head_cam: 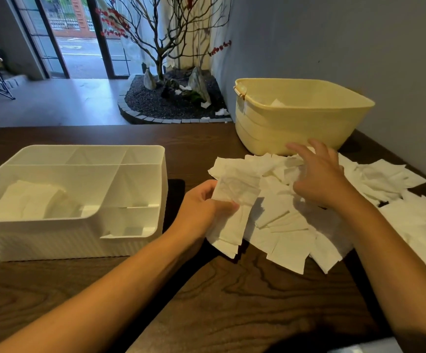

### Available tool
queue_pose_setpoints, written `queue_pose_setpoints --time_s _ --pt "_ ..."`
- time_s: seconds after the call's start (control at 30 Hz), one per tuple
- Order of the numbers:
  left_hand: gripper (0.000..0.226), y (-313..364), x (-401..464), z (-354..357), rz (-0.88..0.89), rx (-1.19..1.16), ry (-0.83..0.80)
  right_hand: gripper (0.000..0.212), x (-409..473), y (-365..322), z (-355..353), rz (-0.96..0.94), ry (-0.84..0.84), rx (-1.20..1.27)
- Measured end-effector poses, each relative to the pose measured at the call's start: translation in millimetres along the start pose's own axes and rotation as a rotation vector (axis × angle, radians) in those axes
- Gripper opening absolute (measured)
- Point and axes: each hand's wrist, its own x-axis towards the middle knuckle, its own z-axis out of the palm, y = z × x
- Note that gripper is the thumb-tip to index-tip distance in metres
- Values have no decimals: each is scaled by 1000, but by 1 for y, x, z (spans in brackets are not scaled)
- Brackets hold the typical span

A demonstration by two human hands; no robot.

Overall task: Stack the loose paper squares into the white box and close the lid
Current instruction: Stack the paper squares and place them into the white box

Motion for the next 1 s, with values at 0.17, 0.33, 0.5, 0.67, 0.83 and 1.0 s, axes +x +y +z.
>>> queue_pose_setpoints --time_s 0.17,0.33,0.5,0.67,0.83,1.0 --pt "25 3 16 14 -34 -64 39 81 14 15 27 45 -183 -108" --pt "26 -6 25 28 48 -28 175 41 11 15 34 78 159 5" --pt "25 -17 26 25 150 -8 272 23 2 -4 12 -36 264 239" --pt "24 -19 23 24 173 -127 372 14 -7 -33 2 -66 85 965" --pt "23 -19 26 22 160 -117 412 20 -7 -37 35 110 -285 1064" --pt "18 -18 26 24 105 -84 365 92 -12 -29 44 -8 -276 983"
